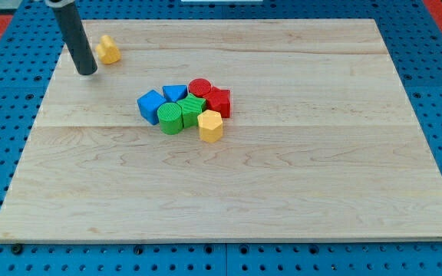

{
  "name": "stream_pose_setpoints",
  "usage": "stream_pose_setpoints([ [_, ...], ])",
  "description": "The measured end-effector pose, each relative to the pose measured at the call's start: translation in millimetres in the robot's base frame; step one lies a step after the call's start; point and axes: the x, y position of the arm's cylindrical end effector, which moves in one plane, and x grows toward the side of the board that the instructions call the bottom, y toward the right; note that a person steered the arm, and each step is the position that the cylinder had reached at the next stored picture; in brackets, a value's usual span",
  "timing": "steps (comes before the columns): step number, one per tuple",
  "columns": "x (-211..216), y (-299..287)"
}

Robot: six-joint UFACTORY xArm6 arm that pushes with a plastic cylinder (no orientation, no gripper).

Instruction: Push the blue cube and green circle slightly down

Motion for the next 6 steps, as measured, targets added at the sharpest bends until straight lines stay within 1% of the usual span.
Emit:
stream_pose_setpoints([
  [1, -4, 41],
  [3, -38, 42],
  [4, -45, 39],
  [5, -40, 39],
  [6, 0, 83],
])
